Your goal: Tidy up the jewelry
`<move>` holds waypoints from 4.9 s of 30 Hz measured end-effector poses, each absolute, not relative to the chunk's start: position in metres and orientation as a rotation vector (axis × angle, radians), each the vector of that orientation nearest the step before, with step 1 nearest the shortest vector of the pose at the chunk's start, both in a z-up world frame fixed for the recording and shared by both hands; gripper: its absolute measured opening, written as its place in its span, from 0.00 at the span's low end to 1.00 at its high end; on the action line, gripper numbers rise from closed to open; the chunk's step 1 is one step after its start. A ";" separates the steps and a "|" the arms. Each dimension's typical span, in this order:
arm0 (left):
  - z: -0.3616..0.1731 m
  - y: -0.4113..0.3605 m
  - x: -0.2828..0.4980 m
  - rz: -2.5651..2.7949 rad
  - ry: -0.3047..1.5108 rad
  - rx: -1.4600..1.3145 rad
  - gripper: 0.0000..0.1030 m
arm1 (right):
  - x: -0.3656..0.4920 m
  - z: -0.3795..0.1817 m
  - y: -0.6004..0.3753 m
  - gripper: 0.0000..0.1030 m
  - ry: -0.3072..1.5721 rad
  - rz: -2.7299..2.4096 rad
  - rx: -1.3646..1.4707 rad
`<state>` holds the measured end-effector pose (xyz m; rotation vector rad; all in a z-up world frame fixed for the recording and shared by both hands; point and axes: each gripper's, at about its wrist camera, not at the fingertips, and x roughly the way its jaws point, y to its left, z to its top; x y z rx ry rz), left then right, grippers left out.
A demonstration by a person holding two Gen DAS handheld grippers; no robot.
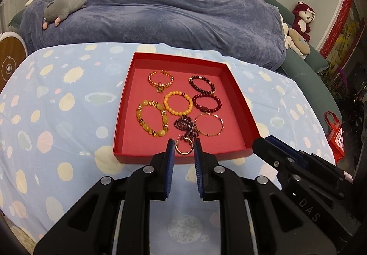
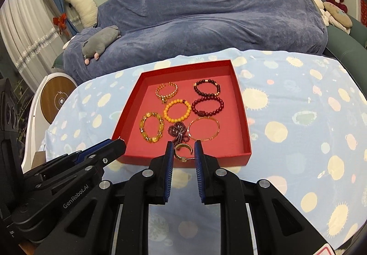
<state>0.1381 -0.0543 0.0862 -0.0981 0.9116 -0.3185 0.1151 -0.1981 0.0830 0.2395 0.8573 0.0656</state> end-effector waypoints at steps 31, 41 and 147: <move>0.016 -0.063 0.294 -0.227 0.979 -0.041 0.16 | 0.254 0.006 -0.186 0.17 0.979 0.094 0.158; 0.009 -0.063 0.299 -0.237 0.995 -0.052 0.16 | 0.258 -0.006 -0.184 0.17 1.000 0.094 0.156; 0.057 -0.038 0.135 -0.009 0.972 0.044 0.83 | 0.104 0.053 -0.199 0.81 0.939 -0.133 0.184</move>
